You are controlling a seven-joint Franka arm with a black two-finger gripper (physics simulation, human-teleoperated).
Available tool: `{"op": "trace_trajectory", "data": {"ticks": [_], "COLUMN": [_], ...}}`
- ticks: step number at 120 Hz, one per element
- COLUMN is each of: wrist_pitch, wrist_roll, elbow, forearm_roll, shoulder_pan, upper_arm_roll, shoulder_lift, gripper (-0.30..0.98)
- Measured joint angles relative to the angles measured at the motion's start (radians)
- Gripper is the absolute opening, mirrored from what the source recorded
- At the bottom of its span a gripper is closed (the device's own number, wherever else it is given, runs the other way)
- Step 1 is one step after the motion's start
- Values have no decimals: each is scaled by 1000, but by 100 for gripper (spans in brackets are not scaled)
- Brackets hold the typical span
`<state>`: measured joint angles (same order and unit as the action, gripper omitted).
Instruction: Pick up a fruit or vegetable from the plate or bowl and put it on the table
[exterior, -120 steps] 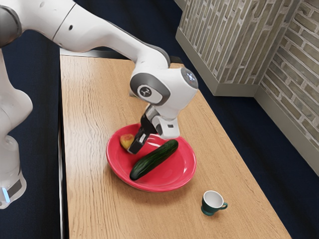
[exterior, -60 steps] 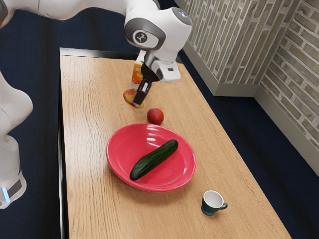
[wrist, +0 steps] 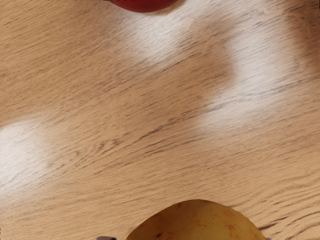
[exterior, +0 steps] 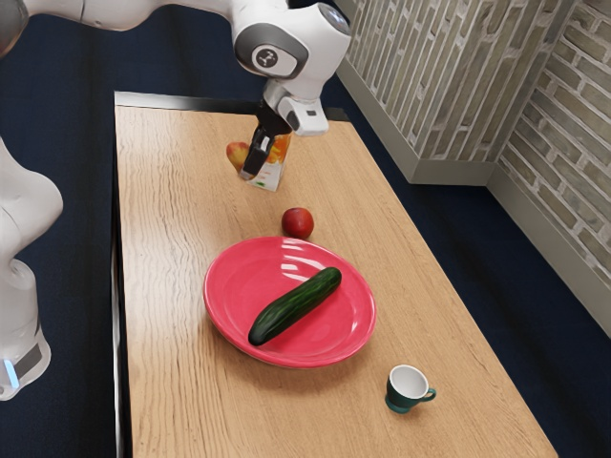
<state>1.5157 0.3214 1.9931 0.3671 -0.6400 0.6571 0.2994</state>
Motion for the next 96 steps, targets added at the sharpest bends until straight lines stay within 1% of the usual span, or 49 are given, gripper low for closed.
{"op": "trace_trajectory", "data": {"ticks": [60, 61, 68, 76, 85, 96], "wrist_pitch": [3, 3, 1, -2, -4, -6], "wrist_roll": [46, 46, 53, 61, 69, 78], "elbow": [1, 0, -1, -1, -1, -2], "forearm_roll": [4, 4, 2, -6, -12, -17], "shoulder_pan": [-3, -3, -5, -2, -2, -1], "upper_arm_roll": [4, 3, 2, 3, 3, 4], "shoulder_lift": [-4, -5, -27, -39, -42, -43], "gripper": [17, 18, 35, 47, 56, 62]}}
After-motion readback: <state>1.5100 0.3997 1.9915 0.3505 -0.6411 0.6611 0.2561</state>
